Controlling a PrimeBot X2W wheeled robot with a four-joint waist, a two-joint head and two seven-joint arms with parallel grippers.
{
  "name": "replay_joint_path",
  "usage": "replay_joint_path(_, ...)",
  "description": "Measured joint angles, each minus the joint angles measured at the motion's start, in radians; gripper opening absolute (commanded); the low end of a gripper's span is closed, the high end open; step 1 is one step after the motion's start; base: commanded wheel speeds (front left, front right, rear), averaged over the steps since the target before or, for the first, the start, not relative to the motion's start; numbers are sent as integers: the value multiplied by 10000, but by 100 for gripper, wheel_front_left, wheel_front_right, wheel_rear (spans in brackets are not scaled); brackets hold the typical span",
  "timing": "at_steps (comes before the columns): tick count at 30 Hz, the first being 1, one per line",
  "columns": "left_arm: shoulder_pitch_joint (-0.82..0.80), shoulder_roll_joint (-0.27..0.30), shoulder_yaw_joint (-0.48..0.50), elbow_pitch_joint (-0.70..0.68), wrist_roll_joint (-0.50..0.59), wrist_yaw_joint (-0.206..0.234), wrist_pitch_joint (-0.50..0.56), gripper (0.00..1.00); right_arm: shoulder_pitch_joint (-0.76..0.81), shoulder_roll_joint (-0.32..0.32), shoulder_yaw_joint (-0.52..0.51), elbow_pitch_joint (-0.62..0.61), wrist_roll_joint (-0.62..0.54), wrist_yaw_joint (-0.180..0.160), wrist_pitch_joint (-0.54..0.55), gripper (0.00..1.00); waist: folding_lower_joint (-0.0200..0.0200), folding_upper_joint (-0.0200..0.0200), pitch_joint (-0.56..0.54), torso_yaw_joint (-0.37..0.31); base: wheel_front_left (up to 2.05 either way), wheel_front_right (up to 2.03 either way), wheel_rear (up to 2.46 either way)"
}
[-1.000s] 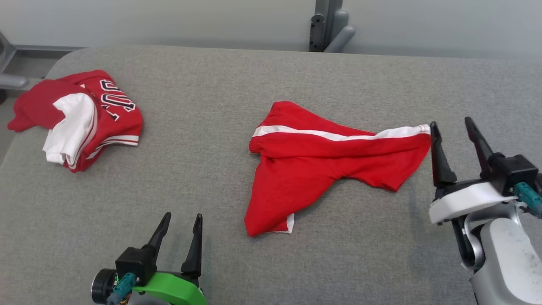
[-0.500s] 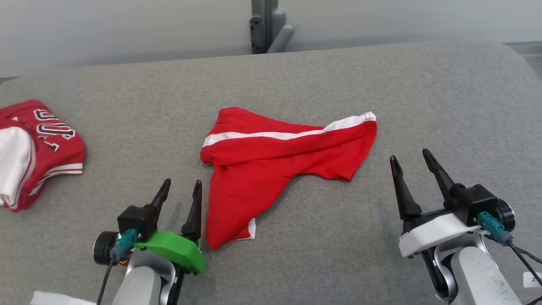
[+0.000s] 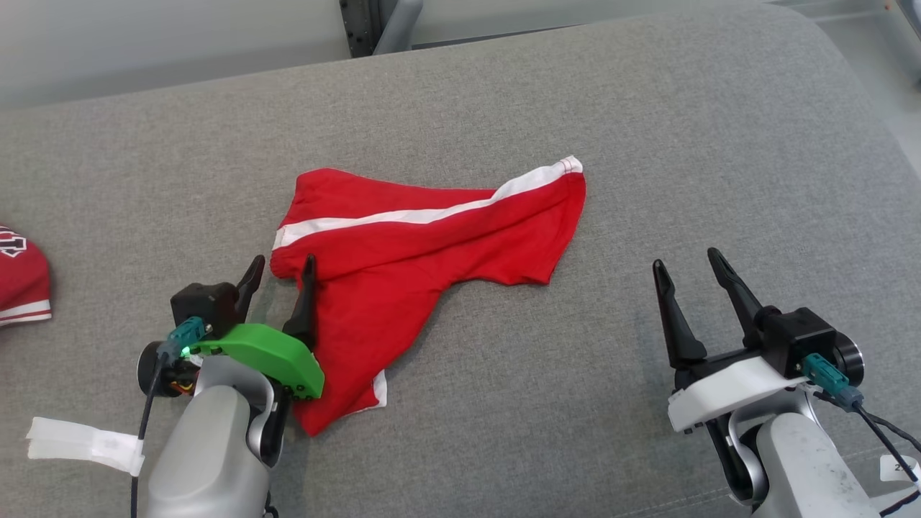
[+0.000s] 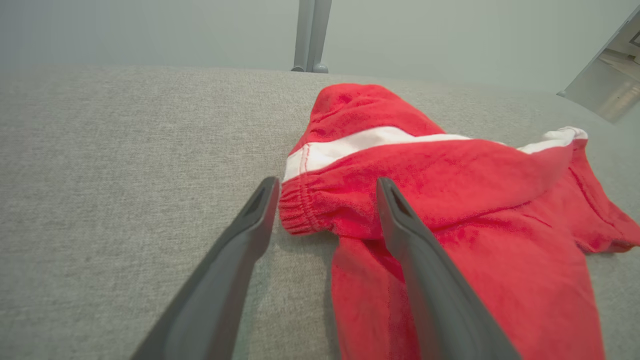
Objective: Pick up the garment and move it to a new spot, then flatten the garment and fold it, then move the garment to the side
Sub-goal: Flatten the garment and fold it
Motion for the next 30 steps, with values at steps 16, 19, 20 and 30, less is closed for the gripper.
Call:
replay_joint_path(16,-740,203,-1099,1129,-1563,-2,2,0,-241,234,6,23,4,0,0,100,0,0,406,-178,0,0,0)
replay_joint_path(19,-713,297,-1043,752,-1523,-2,2,0,-236,251,-77,46,13,0,0,100,0,0,300,-121,0,0,0)
replay_joint_path(20,-676,303,-1003,606,-1469,-2,0,0,-228,257,-102,71,46,0,0,100,0,0,246,-101,0,0,0)
replay_joint_path(30,1040,31,-811,-270,-872,-2,2,0,556,309,-278,460,178,0,0,100,0,0,-975,156,0,0,0)
